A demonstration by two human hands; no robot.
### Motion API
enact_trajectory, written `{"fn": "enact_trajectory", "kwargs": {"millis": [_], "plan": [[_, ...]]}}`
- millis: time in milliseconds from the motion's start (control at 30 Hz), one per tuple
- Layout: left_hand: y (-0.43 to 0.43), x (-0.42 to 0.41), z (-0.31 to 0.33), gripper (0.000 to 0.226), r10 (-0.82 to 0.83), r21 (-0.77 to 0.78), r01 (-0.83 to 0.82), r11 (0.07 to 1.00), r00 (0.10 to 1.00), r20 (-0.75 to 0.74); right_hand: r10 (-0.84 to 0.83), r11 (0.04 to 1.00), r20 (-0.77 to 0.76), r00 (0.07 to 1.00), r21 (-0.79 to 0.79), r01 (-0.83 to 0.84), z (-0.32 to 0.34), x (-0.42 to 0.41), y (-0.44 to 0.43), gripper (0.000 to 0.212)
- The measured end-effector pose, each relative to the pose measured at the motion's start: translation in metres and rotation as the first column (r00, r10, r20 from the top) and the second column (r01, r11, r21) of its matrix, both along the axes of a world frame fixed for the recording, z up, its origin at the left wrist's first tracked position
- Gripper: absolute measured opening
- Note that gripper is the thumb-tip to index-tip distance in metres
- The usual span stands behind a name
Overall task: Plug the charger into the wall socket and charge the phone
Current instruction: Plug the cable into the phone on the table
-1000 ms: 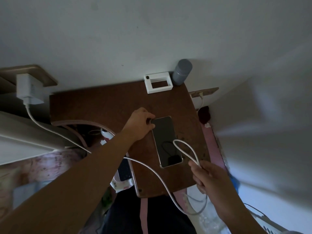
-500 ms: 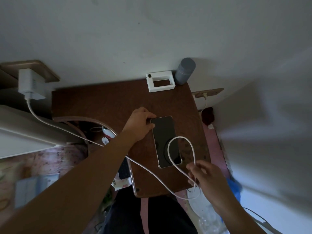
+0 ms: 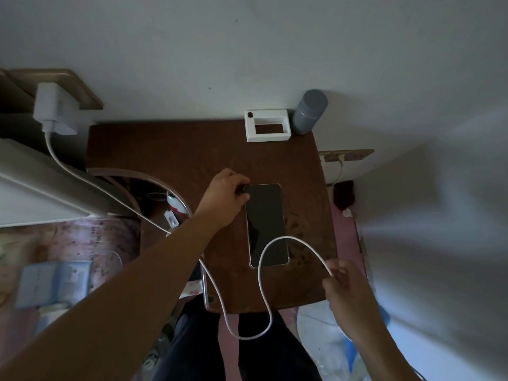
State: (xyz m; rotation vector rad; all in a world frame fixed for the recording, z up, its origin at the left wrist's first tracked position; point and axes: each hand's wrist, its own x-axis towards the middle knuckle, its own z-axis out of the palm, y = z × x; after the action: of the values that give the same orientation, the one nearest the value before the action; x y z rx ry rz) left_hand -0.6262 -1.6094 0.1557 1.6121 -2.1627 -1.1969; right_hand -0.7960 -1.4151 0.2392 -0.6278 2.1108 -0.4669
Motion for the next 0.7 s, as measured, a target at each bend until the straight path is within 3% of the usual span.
{"fn": "enact_trajectory", "kwargs": {"millis": [100,267,333,400,467,633,700], "plan": [[0.008,0.001,-0.001,0.044,0.031,0.018,-0.030,0.999,0.999,-0.017,-0.199,0.973,0.086,0.976,-0.100,0.208,0.008,0.003,0.005,0.025],[0.012,0.005,-0.001,0.052,0.014,0.049,-0.012,0.999,0.999,-0.037,-0.235,0.917,0.270,0.934,-0.257,0.305,0.039,0.015,0.012,0.015],[0.012,0.006,0.001,0.054,0.002,0.053,0.000,0.999,0.999,-0.050,-0.184,0.914,0.374,0.909,-0.274,0.298,0.048,0.016,0.017,0.031],[0.012,0.007,0.001,0.056,-0.016,0.064,0.020,0.998,0.998,-0.067,-0.061,0.948,0.430,0.901,-0.258,0.187,0.057,0.017,0.023,0.049],[0.011,0.008,0.000,0.056,-0.033,0.069,0.039,0.997,0.996,-0.087,0.003,0.962,0.479,0.878,-0.241,0.128,0.069,0.018,0.026,0.055],[0.007,0.010,-0.003,0.056,-0.061,0.065,0.067,0.996,0.994,-0.096,-0.111,0.937,0.461,0.881,-0.246,0.247,0.086,0.017,0.019,0.022],[0.006,0.010,-0.005,0.056,-0.074,0.058,0.079,0.995,0.995,-0.071,-0.077,0.949,0.455,0.887,-0.238,0.204,0.095,0.013,0.017,0.026]]}}
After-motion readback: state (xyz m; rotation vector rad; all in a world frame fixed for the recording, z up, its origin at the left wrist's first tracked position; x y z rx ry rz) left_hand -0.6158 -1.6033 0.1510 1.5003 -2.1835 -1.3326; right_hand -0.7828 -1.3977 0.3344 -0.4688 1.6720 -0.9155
